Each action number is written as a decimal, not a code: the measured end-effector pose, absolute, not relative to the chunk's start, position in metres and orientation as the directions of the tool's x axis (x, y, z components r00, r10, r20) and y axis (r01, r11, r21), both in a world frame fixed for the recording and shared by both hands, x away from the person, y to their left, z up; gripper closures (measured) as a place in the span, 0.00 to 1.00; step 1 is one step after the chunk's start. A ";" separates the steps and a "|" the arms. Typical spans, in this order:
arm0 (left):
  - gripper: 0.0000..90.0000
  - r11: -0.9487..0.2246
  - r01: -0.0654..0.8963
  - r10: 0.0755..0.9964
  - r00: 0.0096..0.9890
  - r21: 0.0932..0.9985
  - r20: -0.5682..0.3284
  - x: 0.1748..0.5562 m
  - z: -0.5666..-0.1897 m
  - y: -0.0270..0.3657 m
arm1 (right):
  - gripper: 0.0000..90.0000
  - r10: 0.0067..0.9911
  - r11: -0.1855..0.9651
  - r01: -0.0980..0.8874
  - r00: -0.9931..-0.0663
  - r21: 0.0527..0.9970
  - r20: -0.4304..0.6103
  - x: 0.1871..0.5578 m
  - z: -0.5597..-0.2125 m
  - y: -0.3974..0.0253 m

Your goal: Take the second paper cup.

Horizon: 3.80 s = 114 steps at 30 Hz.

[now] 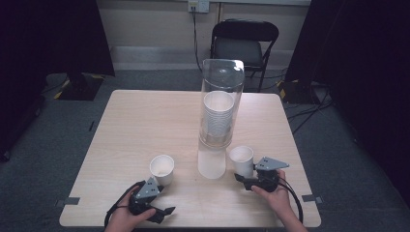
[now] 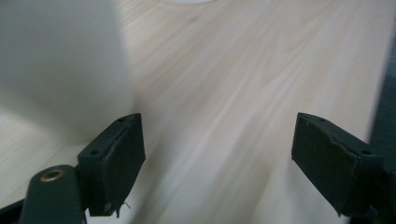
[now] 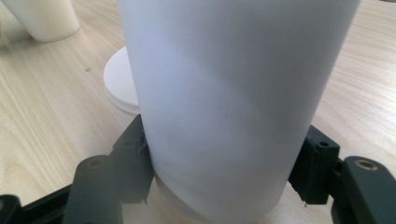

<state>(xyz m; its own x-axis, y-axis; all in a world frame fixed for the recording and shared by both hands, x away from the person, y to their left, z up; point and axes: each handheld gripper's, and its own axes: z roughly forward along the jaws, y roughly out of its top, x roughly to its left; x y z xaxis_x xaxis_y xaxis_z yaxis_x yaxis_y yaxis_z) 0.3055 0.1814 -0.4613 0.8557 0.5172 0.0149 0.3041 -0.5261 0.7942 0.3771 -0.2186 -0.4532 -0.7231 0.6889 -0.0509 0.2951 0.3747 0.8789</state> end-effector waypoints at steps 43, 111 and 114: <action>0.19 -0.383 0.212 0.477 0.879 0.899 -0.004 0.368 -0.422 0.008 | 0.38 0.569 0.513 0.225 -0.812 0.828 -0.131 0.376 -0.459 -0.204; 0.18 -0.534 0.228 0.380 0.925 0.814 -0.009 0.313 -0.451 0.136 | 0.16 0.667 0.483 0.411 -0.745 0.773 -0.021 0.354 -0.455 -0.306; 0.18 -0.535 0.234 0.380 0.925 0.812 -0.016 0.312 -0.453 0.144 | 0.16 0.668 0.487 0.413 -0.743 0.770 -0.025 0.353 -0.456 -0.306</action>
<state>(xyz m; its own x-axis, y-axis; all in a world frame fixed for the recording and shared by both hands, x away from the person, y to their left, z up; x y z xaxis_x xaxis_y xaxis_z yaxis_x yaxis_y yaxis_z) 0.3123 0.1444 -0.4528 0.9248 0.3801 -0.0164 0.2342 -0.5348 0.8119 0.3533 -0.3057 -0.4562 -0.7434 0.6684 -0.0247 0.4126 0.4874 0.7695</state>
